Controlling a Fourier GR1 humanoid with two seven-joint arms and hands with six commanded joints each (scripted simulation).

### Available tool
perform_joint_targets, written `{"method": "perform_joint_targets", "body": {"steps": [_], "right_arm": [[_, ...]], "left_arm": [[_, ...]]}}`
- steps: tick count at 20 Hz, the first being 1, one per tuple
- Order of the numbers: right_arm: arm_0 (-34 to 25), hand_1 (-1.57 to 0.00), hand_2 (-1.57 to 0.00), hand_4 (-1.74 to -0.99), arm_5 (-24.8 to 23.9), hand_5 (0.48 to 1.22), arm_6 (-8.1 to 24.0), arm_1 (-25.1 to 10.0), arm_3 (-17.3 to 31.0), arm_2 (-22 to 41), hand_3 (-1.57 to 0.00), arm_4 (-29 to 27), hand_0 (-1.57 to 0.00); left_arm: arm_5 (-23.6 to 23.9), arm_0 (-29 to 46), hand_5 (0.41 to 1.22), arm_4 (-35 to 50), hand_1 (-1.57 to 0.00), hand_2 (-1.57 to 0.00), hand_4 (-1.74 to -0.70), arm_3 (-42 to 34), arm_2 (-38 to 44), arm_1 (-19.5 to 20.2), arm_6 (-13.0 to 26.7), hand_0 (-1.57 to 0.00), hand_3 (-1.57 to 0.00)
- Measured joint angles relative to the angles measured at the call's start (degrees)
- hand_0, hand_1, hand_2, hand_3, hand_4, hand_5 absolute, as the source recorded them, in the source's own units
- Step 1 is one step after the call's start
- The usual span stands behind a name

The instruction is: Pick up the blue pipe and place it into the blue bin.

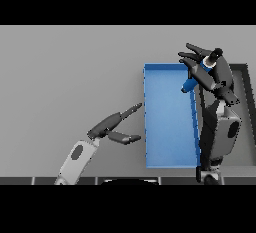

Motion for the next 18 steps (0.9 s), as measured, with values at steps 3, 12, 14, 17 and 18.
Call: {"method": "perform_joint_targets", "body": {"steps": [3, 12, 14, 17, 18], "right_arm": [[6.1, -1.57, -1.57, -1.5, -0.7, 1.221, 0.0, -0.3, 1.2, 0.3, -1.57, 2.2, -1.57], [22.7, -1.57, -1.57, -1.498, -13.2, 1.221, 0.0, -4.4, 5.4, 9.7, -1.57, 3.7, -1.57], [25.0, -1.57, -1.57, -1.497, -16.9, 1.221, 0.0, -6.8, 7.0, 12.9, -1.57, 0.0, -1.57], [26.3, -1.57, -1.57, -1.616, -22.9, 1.221, -0.8, -13.2, 9.4, 19.5, -0.8, -6.8, -1.57], [26.5, -1.57, -1.57, -1.641, -25.3, 1.221, -0.8, -15.0, 9.5, 21.6, -0.64, -9.2, -1.57]], "left_arm": [[0.1, 0.0, 0.46, -0.5, 0.0, 0.0, -0.94, 0.4, 0.0, 0.3, -1.3, 0.0, 0.0], [1.5, -1.0, 0.47, -2.2, 0.0, 0.0, -0.93, 1.5, 0.3, 0.3, -2.5, 0.0, 0.0], [1.6, -0.9, 0.476, -2.5, 0.0, 0.0, -0.92, 1.5, 0.2, 0.6, -3.8, 0.0, 0.0], [1.6, -0.7, 0.481, -2.5, 0.0, 0.0, -0.92, 1.2, 0.2, 0.8, -3.3, 0.0, 0.0], [1.9, -0.8, 0.484, -2.6, 0.0, 0.0, -0.92, 1.3, 0.2, 0.5, -3.6, 0.0, 0.0]]}}
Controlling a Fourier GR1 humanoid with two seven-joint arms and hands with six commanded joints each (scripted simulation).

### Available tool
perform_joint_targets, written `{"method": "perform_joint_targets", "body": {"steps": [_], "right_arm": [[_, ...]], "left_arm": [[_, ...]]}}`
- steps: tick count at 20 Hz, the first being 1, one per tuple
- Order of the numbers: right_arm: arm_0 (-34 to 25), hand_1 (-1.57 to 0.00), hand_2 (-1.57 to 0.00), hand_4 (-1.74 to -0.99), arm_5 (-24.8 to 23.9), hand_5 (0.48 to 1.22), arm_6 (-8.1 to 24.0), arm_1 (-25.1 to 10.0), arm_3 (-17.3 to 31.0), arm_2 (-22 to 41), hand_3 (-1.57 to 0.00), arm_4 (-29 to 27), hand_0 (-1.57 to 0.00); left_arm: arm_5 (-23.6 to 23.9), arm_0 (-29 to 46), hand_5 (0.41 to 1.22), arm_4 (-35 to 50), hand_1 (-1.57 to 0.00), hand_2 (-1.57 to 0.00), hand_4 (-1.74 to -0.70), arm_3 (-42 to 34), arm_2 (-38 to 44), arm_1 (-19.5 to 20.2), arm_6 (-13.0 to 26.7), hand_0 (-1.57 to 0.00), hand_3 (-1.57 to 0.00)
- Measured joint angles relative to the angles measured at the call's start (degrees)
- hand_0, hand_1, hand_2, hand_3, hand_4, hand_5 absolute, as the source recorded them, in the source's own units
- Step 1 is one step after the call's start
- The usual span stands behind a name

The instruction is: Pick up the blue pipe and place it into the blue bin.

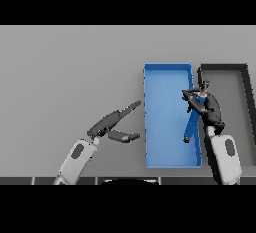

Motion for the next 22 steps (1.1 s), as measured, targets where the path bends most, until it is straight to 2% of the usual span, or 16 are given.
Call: {"method": "perform_joint_targets", "body": {"steps": [1, 2, 3, 4, 6, 8, 10, 11, 13, 15, 19, 22], "right_arm": [[0.0, -1.57, -1.57, -1.661, -1.8, 1.221, 0.7, -1.4, -0.2, 1.9, -0.51, -1.6, -1.57], [0.1, -1.57, -1.57, -1.677, -4.6, 1.171, 0.3, -3.4, 0.2, 4.1, -0.41, -4.3, -1.57], [-0.6, -1.57, -1.52, -1.626, -7.1, 1.161, -0.3, -5.2, 1.0, 5.8, -0.45, -7.2, -1.57], [-1.0, -1.28, -1.23, -1.553, -9.8, 1.154, 0.8, -7.8, 2.3, 8.6, -0.36, -10.8, -1.36], [-1.3, -0.82, -0.79, -1.405, -11.6, 1.137, 0.8, -9.7, 3.1, 11.1, -0.23, -13.7, -0.87], [-2.7, -0.52, -0.5, -1.339, -15.2, 1.108, 0.8, -13.2, 4.2, 14.8, -0.15, -17.4, -0.55], [-5.6, -0.34, -0.32, -1.279, -14.7, 1.01, 0.8, -18.8, 4.1, 20.5, -0.09, -18.7, -0.35], [-7.8, -0.27, -0.26, -1.25, -13.9, 0.962, 0.5, -22.0, 5.0, 24.5, -0.08, -17.4, -0.28], [-9.9, -0.17, -0.16, -1.219, -12.7, 0.87, 0.8, -24.7, 5.0, 29.2, -0.05, -17.7, -0.18], [-11.9, -0.11, -0.11, -1.19, -11.4, 0.809, 0.8, -27.2, 4.9, 33.1, -0.03, -19.5, -0.12], [-14.7, -0.04, -0.04, -1.125, -11.4, 0.747, 0.8, -29.6, 4.7, 38.7, -0.01, -21.6, -0.05], [-15.6, -0.02, -0.02, -1.095, -10.8, 0.718, 0.7, -30.1, 4.9, 39.7, -0.01, -21.7, -0.02]], "left_arm": [[-0.2, -0.3, 0.486, -0.1, 0.0, 0.0, -0.92, 0.4, 0.0, 0.0, 0.1, 0.0, 0.0], [-0.2, -0.1, 0.489, 0.1, 0.0, 0.0, -0.92, -0.2, -0.1, 0.0, -0.2, 0.0, 0.0], [-0.3, -0.4, 0.491, 0.2, 0.0, 0.0, -0.92, -0.1, 0.0, 0.2, 0.2, 0.0, 0.0], [-0.3, -0.3, 0.493, -0.3, 0.0, 0.0, -0.92, 0.3, -0.3, 0.0, 0.7, 0.0, 0.0], [-0.1, 0.1, 0.493, -0.2, 0.0, 0.0, -0.92, 0.0, -0.5, -0.2, 0.3, 0.0, 0.0], [-0.1, -0.1, 0.494, 0.1, 0.0, 0.0, -0.93, -0.1, -0.2, -0.2, 0.6, 0.0, 0.0], [-0.1, 0.0, 0.494, 0.3, 0.0, 0.0, -0.92, -0.3, 0.1, 0.0, 0.8, 0.0, 0.0], [0.1, 0.3, 0.494, 0.0, 0.0, 0.0, -0.93, -0.3, -0.3, -0.2, 1.0, 0.0, 0.0], [0.1, 0.9, 0.495, 0.0, 0.0, 0.0, -0.93, -0.9, -0.5, -0.1, 0.7, 0.0, 0.0], [0.2, 0.6, 0.496, -0.2, 0.0, 0.0, -0.93, -0.8, -0.5, -0.1, 0.6, 0.0, 0.0], [0.0, 1.0, 0.496, 0.1, 0.0, 0.0, -0.93, -0.9, -0.5, -0.1, 0.7, 0.0, 0.0], [0.0, 0.7, 0.495, 0.1, 0.0, 0.0, -0.93, -1.0, -0.4, 0.0, 0.7, 0.0, 0.0]]}}
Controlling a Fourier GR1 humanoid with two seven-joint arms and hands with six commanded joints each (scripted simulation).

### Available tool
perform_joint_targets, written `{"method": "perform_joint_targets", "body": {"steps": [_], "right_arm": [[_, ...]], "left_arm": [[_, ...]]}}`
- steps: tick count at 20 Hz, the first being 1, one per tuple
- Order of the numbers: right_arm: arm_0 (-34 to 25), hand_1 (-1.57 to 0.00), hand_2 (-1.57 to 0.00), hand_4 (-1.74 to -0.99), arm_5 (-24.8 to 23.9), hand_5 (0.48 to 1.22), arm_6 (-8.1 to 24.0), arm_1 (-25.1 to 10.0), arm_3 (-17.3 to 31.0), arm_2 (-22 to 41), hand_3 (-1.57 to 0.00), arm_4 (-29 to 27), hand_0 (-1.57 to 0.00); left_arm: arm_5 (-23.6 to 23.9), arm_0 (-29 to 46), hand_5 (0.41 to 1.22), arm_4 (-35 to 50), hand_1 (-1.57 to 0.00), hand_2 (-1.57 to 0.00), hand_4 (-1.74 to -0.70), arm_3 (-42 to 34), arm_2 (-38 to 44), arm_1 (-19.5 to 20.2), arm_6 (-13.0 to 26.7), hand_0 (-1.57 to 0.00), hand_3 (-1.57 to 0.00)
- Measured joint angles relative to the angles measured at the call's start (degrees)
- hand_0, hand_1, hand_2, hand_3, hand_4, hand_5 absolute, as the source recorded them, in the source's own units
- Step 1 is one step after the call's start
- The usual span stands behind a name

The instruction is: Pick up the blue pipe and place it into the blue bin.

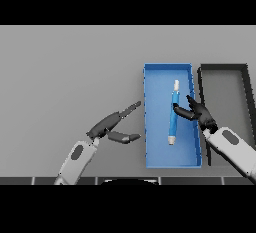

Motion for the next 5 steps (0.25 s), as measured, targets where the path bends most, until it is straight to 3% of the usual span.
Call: {"method": "perform_joint_targets", "body": {"steps": [5], "right_arm": [[-0.5, -0.02, -0.02, -1.084, 1.9, 0.714, -0.4, -0.6, 0.6, 0.6, 0.0, 0.8, -0.02]], "left_arm": [[0.3, 0.8, 0.495, -0.4, 0.0, 0.0, -0.93, -0.4, -0.3, 0.0, -0.5, 0.0, 0.0]]}}
